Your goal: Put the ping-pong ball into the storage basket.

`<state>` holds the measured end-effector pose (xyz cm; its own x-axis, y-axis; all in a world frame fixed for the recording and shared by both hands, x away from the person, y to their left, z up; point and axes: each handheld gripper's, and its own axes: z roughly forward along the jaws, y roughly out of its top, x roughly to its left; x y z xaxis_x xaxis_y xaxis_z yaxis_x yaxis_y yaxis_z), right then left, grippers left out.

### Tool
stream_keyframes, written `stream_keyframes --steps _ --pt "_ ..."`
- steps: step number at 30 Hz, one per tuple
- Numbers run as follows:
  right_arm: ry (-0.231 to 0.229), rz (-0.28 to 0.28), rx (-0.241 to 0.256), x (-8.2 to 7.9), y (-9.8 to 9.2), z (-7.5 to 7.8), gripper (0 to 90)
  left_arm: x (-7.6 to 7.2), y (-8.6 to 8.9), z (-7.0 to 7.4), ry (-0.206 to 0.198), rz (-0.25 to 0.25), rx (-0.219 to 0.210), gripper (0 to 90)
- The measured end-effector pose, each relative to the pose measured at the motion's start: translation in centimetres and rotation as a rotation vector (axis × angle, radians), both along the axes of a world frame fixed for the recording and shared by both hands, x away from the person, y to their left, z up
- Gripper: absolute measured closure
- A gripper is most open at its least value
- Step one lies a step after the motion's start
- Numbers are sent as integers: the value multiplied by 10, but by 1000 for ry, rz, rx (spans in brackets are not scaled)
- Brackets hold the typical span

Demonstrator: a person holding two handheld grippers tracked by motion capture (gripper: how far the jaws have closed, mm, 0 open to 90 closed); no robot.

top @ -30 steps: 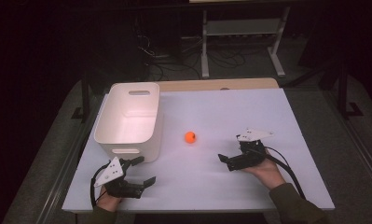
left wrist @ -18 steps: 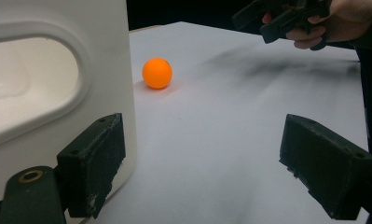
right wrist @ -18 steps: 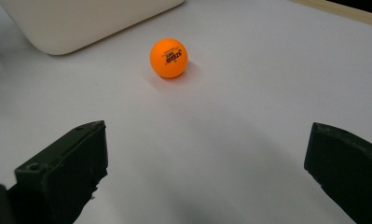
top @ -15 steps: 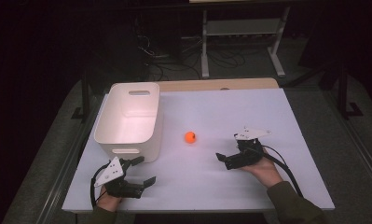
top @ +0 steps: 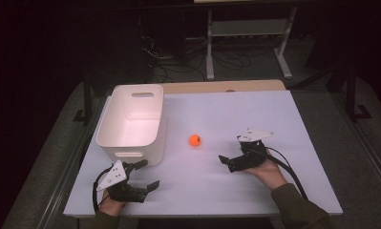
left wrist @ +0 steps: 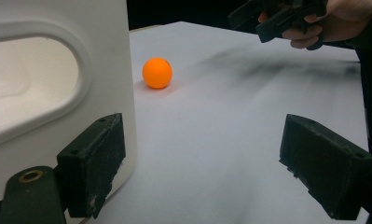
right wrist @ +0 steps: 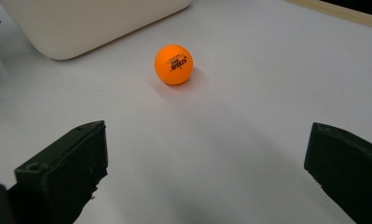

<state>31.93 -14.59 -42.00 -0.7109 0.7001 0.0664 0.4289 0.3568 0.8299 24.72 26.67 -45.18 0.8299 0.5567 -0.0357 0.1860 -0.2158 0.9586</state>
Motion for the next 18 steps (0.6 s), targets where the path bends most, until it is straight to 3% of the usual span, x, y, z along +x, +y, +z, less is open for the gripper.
stream_keyframes --steps 18 --pt "0 9 0 5 5 1 0 0 0 0 3 0 -2 140"
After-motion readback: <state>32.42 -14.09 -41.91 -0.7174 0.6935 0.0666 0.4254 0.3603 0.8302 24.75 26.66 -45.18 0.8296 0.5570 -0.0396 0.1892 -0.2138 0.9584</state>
